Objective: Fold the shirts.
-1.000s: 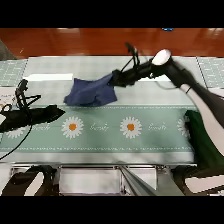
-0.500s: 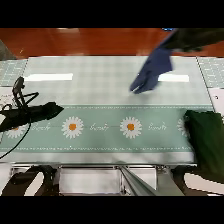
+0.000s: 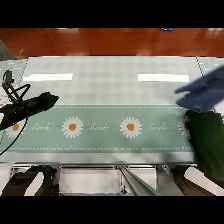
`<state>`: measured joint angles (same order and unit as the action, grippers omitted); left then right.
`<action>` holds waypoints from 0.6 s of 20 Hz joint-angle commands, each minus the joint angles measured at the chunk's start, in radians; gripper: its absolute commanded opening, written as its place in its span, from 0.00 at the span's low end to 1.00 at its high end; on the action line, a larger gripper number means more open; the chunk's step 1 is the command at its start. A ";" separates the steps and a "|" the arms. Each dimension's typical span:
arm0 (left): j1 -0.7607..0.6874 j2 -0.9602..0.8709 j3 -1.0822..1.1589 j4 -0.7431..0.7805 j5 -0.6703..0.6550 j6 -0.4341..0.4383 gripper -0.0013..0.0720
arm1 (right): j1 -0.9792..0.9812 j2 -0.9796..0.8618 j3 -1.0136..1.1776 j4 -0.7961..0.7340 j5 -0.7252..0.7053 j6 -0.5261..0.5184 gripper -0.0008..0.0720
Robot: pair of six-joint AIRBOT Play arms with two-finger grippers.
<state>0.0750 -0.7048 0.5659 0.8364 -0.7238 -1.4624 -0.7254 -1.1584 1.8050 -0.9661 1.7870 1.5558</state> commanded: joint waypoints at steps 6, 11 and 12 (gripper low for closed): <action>0.000 -0.002 0.000 -0.026 0.145 0.002 0.05 | -0.304 0.261 -0.457 -0.516 0.071 0.012 0.04; -0.001 -0.019 0.000 -0.026 0.167 0.007 0.05 | -0.339 0.354 -0.706 -0.770 0.073 0.082 0.32; -0.001 -0.031 0.000 -0.026 0.173 0.014 0.05 | -0.339 0.356 -0.728 -0.782 0.073 0.088 0.55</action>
<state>0.0742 -0.7193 0.5659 0.8104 -0.5739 -1.4582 -1.0466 -0.8421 1.1912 -1.5826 1.8492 1.6039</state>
